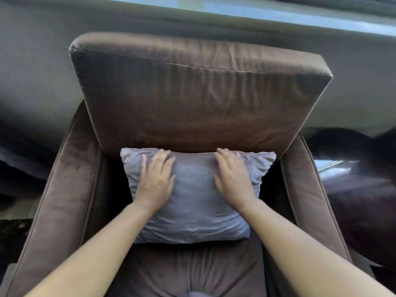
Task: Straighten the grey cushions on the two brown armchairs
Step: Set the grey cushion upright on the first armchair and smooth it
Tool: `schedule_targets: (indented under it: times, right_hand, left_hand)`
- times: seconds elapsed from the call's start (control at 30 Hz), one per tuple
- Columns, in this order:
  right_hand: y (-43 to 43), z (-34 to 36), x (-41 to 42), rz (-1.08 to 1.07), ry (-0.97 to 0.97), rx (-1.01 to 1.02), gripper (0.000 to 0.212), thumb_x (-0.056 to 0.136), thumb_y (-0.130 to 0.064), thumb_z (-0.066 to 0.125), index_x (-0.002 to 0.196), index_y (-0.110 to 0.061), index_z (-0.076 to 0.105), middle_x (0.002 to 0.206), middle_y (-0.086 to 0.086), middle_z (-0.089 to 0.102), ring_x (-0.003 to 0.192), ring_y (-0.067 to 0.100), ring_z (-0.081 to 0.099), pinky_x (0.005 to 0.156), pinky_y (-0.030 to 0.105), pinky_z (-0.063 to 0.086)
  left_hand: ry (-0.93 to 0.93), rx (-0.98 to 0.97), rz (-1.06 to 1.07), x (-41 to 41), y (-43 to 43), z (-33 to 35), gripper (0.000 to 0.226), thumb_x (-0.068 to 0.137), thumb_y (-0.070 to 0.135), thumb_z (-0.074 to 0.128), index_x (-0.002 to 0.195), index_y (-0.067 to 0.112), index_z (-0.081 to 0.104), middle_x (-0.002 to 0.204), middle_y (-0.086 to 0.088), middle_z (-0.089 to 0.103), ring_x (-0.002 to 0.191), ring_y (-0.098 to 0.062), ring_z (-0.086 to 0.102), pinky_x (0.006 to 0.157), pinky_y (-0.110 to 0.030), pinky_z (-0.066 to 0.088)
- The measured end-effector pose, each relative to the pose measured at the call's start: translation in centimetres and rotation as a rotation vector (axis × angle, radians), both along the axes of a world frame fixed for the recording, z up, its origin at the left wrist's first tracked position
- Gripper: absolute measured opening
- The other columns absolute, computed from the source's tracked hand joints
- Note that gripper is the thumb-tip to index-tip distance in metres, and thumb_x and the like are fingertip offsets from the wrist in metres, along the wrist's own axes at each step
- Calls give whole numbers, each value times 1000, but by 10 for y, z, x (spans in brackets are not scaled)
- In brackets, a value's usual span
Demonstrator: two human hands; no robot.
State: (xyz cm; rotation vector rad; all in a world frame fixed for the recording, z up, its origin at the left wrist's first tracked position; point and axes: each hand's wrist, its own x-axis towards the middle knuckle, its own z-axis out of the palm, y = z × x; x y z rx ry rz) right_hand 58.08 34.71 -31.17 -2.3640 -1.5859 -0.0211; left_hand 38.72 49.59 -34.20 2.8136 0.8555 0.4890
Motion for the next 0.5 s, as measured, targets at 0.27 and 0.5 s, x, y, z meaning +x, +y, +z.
schedule_targets:
  times: [0.27, 0.5]
  right_hand:
    - [1, -36, -28, 170, -179, -256, 93, 80, -46, 65, 154, -10, 24, 161, 7, 27, 150, 26, 21, 119, 58, 16]
    - [-35, -32, 38, 63, -262, -374, 113, 67, -53, 77, 155, -9, 22, 162, 7, 25, 150, 25, 23, 119, 58, 15]
  left_hand:
    - [267, 47, -206, 11, -6, -31, 78, 89, 51, 44, 153, 8, 29, 160, -11, 33, 150, -23, 24, 118, -56, 18]
    - [366, 141, -218, -35, 46, -39, 88, 92, 66, 29, 157, 8, 18, 166, -8, 17, 152, -23, 18, 121, -56, 16]
